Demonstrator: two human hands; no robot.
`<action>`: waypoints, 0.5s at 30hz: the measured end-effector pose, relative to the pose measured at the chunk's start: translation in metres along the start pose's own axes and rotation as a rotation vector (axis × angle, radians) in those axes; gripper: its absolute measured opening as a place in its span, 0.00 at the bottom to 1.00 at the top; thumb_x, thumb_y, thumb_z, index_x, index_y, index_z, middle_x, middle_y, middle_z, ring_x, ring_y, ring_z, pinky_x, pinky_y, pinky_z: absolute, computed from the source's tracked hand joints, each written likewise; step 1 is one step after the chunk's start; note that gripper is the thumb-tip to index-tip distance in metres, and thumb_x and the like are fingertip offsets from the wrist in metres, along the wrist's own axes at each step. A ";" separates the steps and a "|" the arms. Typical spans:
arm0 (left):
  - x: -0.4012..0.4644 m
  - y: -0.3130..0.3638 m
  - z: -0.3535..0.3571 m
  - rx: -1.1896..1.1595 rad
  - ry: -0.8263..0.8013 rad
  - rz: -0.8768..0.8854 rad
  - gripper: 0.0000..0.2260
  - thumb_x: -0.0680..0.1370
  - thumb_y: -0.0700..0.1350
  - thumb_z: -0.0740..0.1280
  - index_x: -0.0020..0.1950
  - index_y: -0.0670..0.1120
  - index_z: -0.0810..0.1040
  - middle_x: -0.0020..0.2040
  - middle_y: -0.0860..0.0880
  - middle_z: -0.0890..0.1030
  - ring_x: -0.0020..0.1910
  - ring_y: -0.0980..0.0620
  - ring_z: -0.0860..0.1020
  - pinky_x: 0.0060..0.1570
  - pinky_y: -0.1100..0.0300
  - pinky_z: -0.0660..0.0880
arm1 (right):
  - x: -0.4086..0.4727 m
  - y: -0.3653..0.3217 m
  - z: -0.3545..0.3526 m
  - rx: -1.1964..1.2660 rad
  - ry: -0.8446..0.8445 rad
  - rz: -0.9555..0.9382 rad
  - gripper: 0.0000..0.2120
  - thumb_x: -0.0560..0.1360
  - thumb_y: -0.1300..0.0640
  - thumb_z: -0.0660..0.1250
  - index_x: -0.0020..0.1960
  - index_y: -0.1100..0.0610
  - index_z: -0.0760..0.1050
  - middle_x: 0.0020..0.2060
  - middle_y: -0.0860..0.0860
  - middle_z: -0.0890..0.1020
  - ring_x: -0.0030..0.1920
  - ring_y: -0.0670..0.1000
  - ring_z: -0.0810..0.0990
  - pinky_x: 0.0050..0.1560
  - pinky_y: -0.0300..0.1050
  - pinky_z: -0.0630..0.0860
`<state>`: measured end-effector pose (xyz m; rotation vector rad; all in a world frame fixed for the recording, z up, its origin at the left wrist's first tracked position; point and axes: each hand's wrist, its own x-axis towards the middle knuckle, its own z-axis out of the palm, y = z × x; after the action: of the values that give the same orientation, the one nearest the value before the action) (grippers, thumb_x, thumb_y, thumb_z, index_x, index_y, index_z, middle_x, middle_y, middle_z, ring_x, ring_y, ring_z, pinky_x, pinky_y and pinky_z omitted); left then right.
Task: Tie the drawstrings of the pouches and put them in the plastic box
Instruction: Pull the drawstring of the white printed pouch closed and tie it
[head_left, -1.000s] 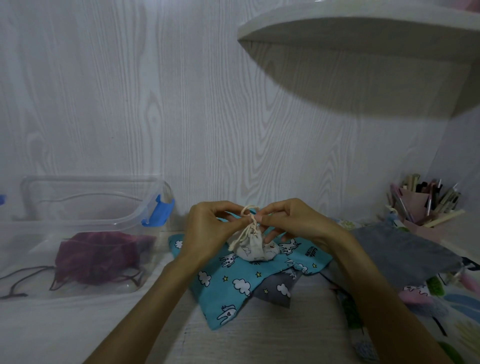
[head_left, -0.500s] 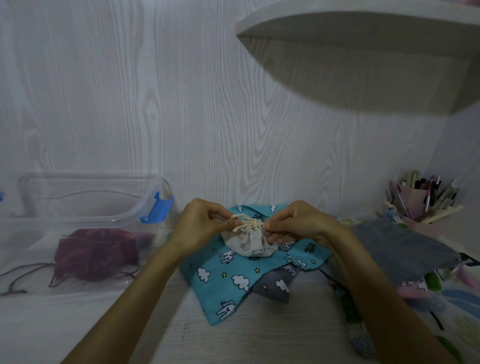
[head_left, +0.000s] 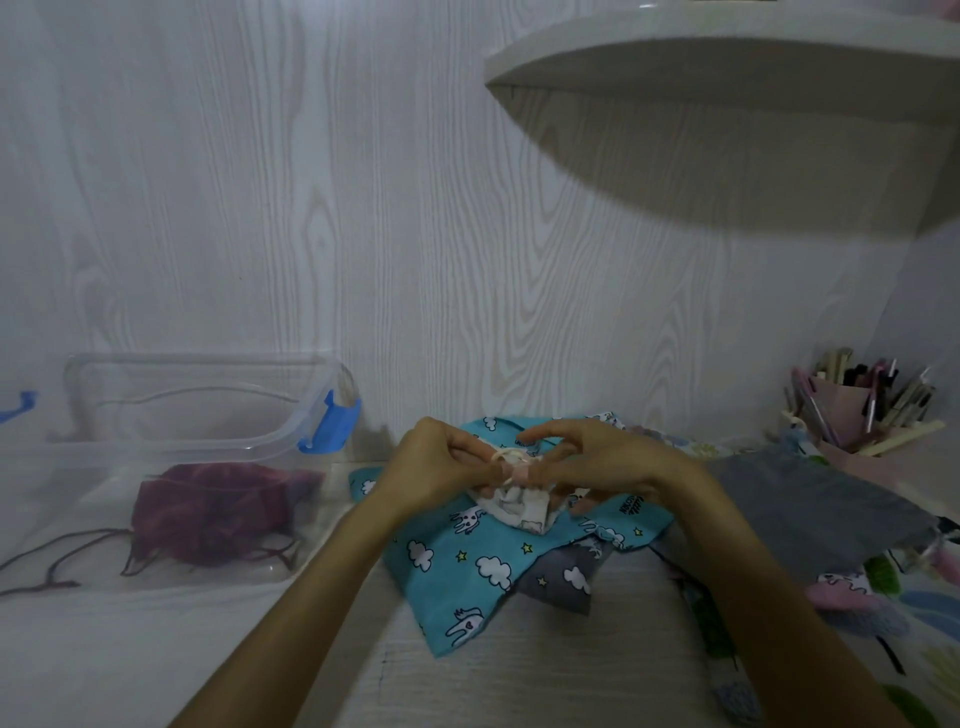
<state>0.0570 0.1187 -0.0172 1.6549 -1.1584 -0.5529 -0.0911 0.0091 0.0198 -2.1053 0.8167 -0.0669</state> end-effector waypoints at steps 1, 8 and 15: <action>-0.001 0.002 -0.002 -0.007 -0.002 0.000 0.05 0.70 0.38 0.74 0.45 0.40 0.83 0.31 0.50 0.83 0.28 0.61 0.80 0.29 0.72 0.73 | 0.002 -0.002 0.004 -0.051 0.013 0.003 0.24 0.71 0.51 0.72 0.65 0.51 0.71 0.45 0.50 0.81 0.41 0.47 0.82 0.37 0.38 0.81; -0.011 0.026 -0.036 0.220 -0.017 0.030 0.26 0.69 0.43 0.75 0.66 0.46 0.73 0.62 0.51 0.77 0.53 0.58 0.76 0.49 0.68 0.73 | 0.000 -0.026 0.004 0.039 0.159 -0.119 0.18 0.73 0.58 0.71 0.63 0.57 0.75 0.47 0.52 0.81 0.40 0.46 0.80 0.36 0.32 0.76; -0.028 0.068 -0.103 0.425 -0.050 0.103 0.15 0.73 0.44 0.72 0.59 0.46 0.78 0.57 0.50 0.80 0.54 0.55 0.78 0.61 0.57 0.74 | -0.015 -0.116 -0.006 0.419 0.195 -0.459 0.17 0.73 0.63 0.70 0.60 0.57 0.76 0.47 0.52 0.83 0.42 0.44 0.83 0.40 0.32 0.78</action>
<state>0.0968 0.1888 0.0804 1.9308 -1.4630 -0.2956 -0.0434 0.0621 0.1128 -1.8575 0.3693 -0.6410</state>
